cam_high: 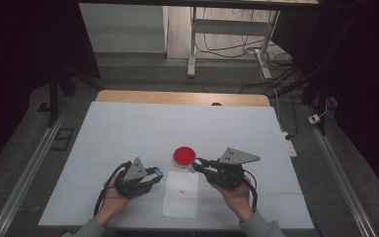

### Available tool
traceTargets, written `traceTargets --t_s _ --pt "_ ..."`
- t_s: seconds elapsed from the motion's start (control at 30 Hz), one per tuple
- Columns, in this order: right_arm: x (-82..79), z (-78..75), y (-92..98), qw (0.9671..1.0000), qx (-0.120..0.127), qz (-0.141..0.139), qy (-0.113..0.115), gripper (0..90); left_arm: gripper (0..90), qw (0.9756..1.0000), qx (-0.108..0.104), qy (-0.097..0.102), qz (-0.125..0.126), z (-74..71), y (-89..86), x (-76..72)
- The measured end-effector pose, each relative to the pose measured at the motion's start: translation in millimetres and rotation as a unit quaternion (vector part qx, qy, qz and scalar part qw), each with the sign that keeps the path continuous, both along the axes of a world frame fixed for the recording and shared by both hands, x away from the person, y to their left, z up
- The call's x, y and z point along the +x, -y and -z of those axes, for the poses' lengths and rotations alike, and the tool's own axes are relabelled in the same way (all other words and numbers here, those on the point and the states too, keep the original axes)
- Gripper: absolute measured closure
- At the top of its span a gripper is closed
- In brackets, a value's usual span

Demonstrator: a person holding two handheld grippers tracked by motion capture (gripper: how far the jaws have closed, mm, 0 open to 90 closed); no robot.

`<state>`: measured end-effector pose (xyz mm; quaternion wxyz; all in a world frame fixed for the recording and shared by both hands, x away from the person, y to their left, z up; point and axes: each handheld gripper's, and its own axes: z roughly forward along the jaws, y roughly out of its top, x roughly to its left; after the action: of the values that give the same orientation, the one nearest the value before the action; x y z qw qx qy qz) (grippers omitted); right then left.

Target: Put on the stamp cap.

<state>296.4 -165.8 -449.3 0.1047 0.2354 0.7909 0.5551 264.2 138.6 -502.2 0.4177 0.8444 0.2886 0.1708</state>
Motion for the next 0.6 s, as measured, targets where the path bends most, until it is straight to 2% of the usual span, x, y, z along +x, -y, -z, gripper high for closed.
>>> traceTargets --t_s 0.6 --pt "0.0 -0.1 -0.2 1.0000 0.003 -0.001 0.000 75.7 65.5 0.9998 0.005 0.001 0.018 -0.1 22.3 6.9"
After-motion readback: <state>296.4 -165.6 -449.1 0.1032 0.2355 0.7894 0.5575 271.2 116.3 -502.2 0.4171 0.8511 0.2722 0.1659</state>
